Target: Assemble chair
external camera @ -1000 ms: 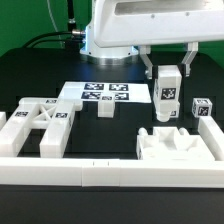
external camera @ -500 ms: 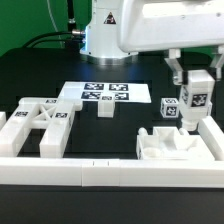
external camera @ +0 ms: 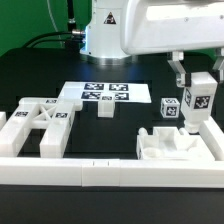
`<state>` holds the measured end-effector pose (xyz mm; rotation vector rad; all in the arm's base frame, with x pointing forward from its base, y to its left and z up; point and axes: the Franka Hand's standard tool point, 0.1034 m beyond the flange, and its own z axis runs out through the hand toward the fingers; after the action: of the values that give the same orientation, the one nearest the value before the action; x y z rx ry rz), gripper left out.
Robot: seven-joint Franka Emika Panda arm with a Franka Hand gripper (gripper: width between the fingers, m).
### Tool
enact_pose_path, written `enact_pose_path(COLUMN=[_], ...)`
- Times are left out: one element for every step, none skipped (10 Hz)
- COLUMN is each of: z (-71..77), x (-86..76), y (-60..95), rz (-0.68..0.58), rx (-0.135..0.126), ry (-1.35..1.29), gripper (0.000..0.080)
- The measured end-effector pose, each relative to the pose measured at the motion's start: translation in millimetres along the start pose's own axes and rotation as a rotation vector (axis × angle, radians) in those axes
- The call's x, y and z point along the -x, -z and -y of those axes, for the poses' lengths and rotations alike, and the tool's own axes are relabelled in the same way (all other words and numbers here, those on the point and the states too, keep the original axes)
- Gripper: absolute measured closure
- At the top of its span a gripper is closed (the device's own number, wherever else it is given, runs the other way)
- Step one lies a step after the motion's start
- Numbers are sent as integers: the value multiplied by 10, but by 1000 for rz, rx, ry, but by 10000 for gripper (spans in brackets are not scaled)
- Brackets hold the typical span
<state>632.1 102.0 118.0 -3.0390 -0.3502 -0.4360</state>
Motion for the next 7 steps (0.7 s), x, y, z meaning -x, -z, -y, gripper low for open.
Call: enact_pose_path(z=[8,2,15,-3,-1,-14,-32], x=[-47,-102,-164,-203,-177,-191,-133], y=[-59,-111,-144,-132,-149,-156,-198], rz=[1,5,26,-22,-19,-43,-39], rx=[-2,-4,-10,-2,-2,2,4], ry=[27,36,37,35,35,36,40], gripper=[512,512,512,512,512,512,512])
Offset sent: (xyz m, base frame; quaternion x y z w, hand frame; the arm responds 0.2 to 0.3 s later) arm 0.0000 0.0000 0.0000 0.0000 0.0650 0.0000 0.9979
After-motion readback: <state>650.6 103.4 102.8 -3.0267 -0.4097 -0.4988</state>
